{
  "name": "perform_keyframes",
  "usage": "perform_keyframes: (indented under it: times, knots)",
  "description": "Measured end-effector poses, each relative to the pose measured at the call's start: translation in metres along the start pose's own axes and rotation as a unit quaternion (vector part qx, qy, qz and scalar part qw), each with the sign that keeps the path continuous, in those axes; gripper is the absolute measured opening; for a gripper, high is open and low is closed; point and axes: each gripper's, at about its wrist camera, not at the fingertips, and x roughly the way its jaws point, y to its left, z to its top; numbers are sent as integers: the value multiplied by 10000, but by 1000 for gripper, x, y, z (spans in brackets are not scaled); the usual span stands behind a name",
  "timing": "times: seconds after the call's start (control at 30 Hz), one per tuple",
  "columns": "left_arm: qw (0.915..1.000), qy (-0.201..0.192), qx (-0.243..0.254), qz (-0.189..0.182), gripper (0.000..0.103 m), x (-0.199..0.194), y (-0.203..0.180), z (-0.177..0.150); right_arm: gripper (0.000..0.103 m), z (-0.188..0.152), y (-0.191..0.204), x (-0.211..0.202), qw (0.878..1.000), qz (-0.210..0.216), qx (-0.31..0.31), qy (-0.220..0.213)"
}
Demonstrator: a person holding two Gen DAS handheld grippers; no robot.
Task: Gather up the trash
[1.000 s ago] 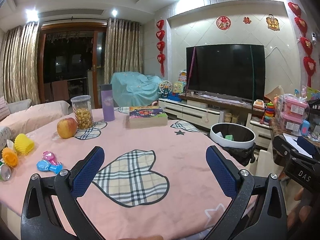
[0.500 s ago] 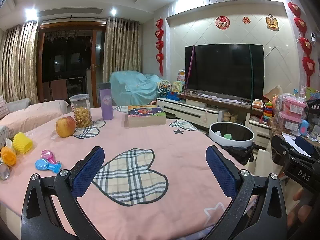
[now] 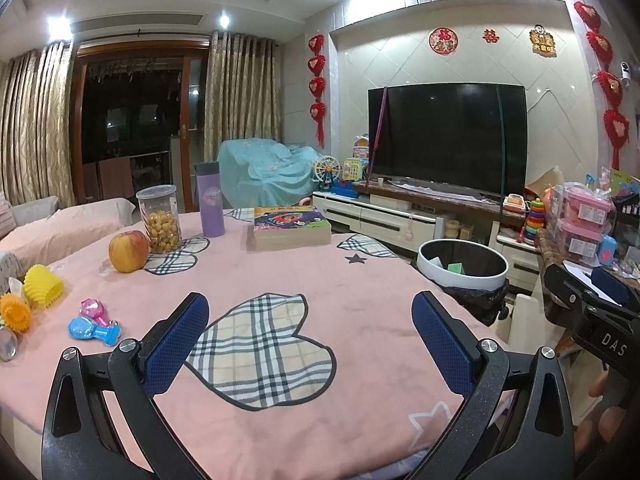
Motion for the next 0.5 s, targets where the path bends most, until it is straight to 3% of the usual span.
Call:
perform_keyframes:
  times: [0.5]
  knots:
    - [10000,84,15,7,103,5,-1,-3,103,0,1,3,10000,78,14,45]
